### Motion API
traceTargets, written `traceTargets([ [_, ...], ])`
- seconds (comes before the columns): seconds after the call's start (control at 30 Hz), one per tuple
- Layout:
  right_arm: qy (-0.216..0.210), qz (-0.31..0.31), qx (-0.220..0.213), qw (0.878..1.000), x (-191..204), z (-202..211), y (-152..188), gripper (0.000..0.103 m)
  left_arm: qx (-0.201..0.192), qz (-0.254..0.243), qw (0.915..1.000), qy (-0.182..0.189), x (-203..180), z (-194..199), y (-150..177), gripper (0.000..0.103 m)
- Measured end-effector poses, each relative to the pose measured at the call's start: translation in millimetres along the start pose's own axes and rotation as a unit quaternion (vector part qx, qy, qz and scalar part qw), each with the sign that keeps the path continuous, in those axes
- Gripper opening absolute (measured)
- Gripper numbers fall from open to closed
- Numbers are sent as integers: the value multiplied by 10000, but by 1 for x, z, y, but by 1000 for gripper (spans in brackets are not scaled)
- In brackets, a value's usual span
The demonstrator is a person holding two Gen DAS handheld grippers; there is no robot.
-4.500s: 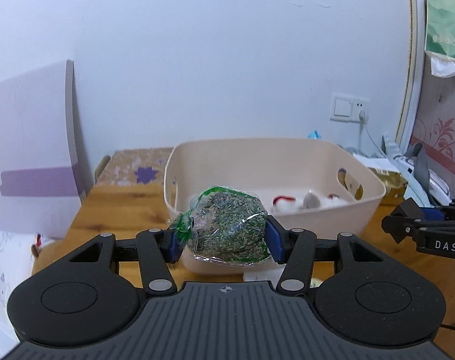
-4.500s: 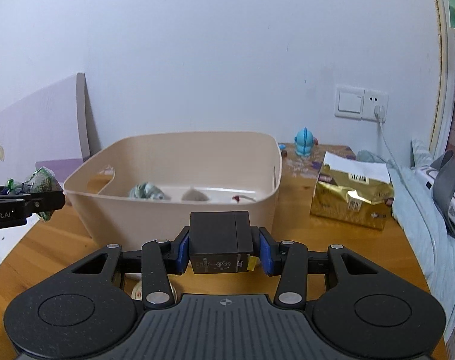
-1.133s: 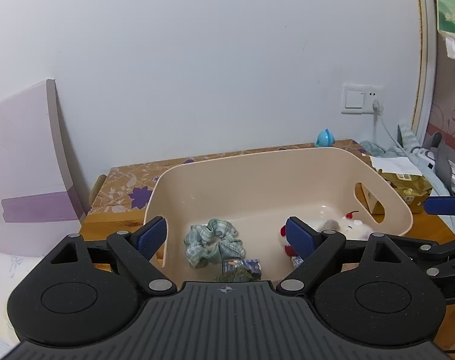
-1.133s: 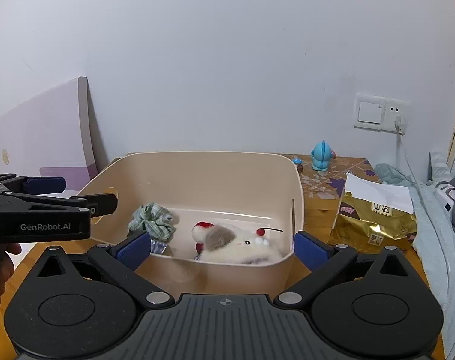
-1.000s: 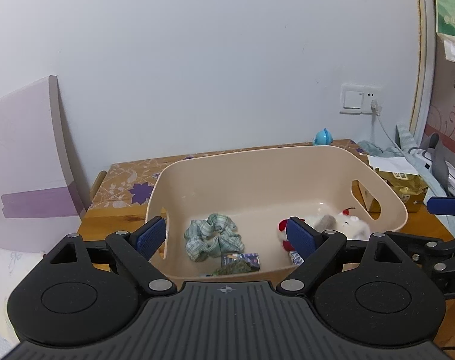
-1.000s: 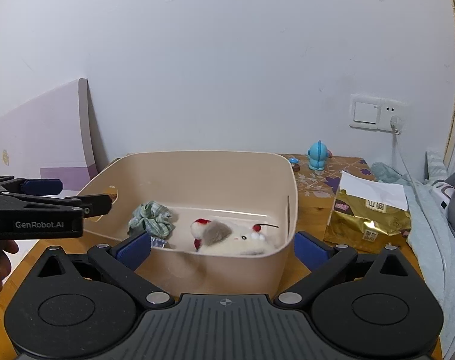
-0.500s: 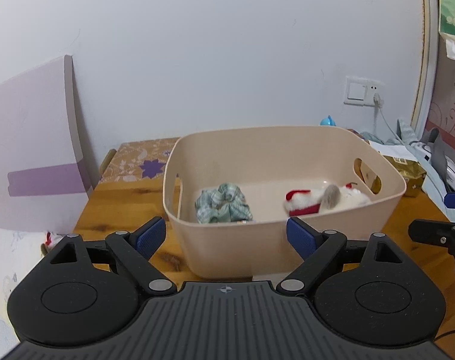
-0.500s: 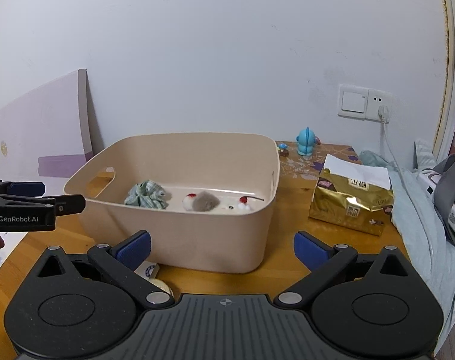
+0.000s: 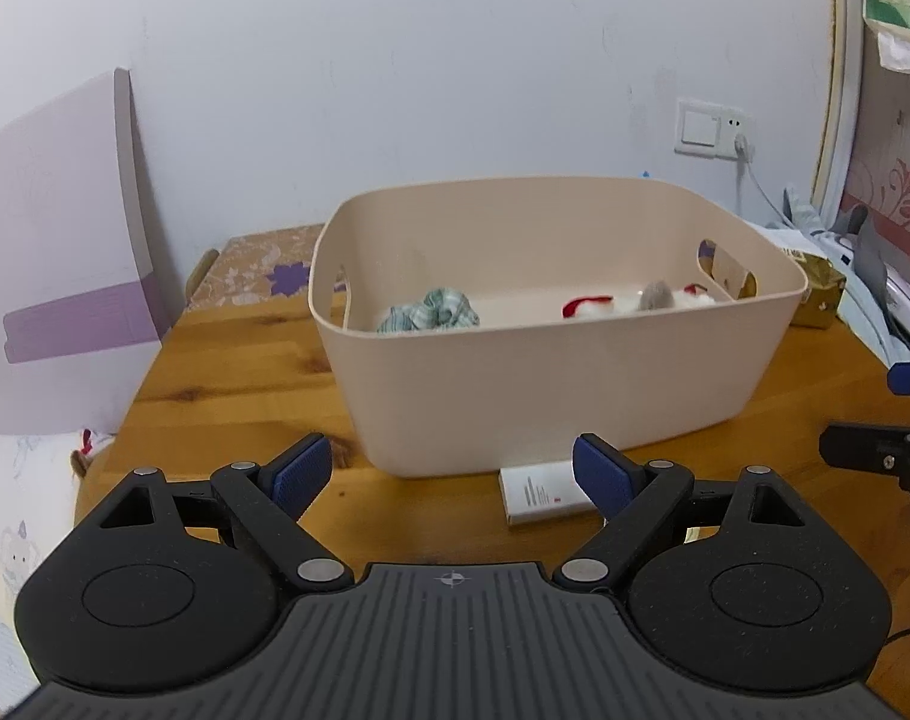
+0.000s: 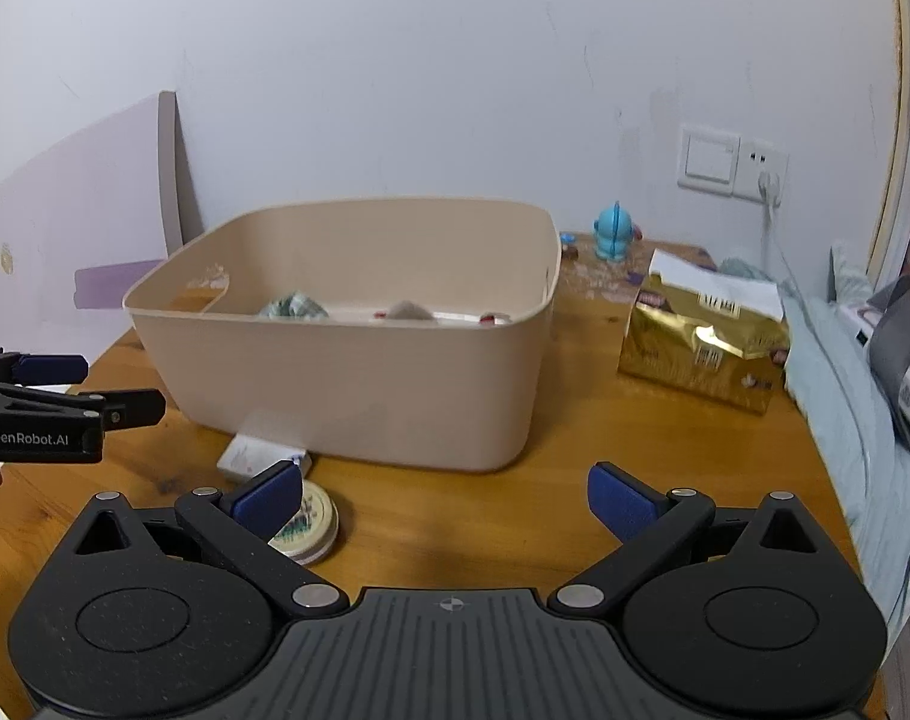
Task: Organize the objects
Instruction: 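Move both open tools back toward the white card box and round tin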
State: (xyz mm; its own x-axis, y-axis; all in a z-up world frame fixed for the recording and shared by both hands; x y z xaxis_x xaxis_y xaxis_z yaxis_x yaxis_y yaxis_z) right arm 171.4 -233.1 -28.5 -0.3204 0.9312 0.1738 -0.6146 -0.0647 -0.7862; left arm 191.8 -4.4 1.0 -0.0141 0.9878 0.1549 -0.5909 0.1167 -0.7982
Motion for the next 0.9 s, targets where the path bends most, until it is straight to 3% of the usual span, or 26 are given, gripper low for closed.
traceTargets([
  [0.9, -267, 90, 644, 9975, 17, -44, 46, 103, 573, 32, 9983, 62, 9, -39, 46, 89],
])
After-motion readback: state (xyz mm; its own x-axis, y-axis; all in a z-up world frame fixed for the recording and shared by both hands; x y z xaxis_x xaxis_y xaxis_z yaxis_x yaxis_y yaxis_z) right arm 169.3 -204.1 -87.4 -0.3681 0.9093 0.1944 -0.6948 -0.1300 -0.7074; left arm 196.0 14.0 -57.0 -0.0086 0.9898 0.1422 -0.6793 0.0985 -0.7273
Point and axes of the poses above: each gripper's, at about its wrist camera, not at the fingertips, and z roughly against the way its jaws point, x to its left, y to its underside, the point moved 3 cm from there along -z, roughly the way its jaws point, and after that the axes turned 10 degrees about -y, right-handed, at the moved point
